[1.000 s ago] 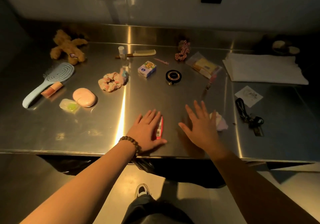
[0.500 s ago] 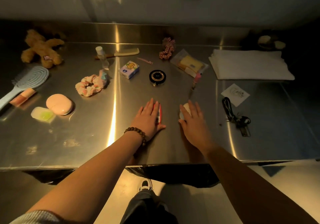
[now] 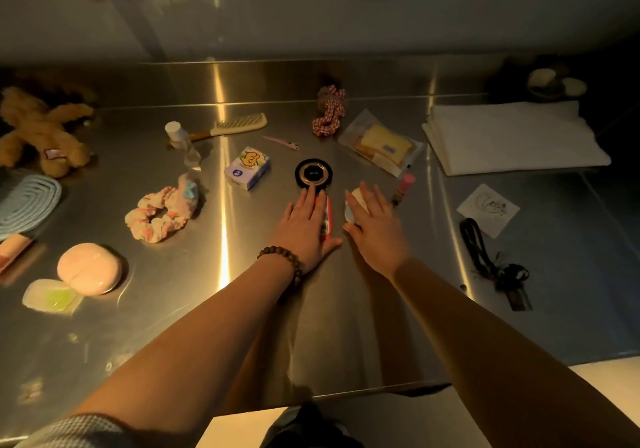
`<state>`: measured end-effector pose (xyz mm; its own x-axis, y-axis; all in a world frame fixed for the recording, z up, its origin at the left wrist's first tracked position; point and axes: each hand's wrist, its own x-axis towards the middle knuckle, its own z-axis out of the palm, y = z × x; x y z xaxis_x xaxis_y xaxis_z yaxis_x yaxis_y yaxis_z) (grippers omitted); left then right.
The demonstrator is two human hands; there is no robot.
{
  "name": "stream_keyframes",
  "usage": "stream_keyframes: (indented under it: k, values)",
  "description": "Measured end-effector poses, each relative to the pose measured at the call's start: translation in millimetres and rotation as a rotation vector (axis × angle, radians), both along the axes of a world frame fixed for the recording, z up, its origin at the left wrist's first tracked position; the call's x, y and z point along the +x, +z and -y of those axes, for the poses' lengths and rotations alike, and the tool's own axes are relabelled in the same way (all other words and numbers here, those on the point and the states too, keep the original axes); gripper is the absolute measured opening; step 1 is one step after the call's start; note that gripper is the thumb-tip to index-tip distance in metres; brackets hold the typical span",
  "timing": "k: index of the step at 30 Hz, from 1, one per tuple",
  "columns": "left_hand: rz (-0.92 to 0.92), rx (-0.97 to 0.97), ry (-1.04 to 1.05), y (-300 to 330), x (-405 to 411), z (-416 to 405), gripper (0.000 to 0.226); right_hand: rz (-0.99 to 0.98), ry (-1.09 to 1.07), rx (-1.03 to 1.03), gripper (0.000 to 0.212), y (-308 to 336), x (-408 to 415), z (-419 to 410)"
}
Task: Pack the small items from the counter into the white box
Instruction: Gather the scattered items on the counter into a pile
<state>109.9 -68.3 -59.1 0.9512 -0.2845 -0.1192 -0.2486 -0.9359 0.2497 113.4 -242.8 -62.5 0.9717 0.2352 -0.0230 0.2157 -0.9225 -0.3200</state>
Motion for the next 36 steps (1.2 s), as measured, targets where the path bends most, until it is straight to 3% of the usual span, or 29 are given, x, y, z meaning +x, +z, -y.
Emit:
stream_keyframes:
  k: [5, 10, 15, 19, 23, 36]
  values:
    - [0.093, -0.107, 0.023, 23.6, -17.2, 11.0, 0.081, 0.08, -0.005, 0.149, 0.049, 17.6, -20.9, 21.4]
    - [0.179, -0.222, -0.084, 47.2, -46.8, 57.3, 0.065, 0.219, -0.195, 0.152, 0.036, 34.0, -50.3, 87.2]
    - [0.073, -0.112, -0.216, 41.3, -53.2, 139.3, 0.088, 0.098, -0.307, 0.058, 0.069, 37.1, -67.7, 178.0]
    - [-0.036, -0.005, -0.226, 28.5, -51.1, 202.8, 0.112, -0.037, -0.193, -0.018, 0.094, 26.1, -72.5, 241.3]
    - [-0.081, 0.08, -0.12, 17.7, -41.0, 235.8, 0.123, -0.163, -0.057, -0.109, 0.09, 13.8, -57.8, 260.6]
    - [0.009, 0.051, 0.056, 1.2, 12.8, 206.4, 0.098, -0.117, 0.159, -0.056, 0.068, 5.4, 33.0, 196.8]
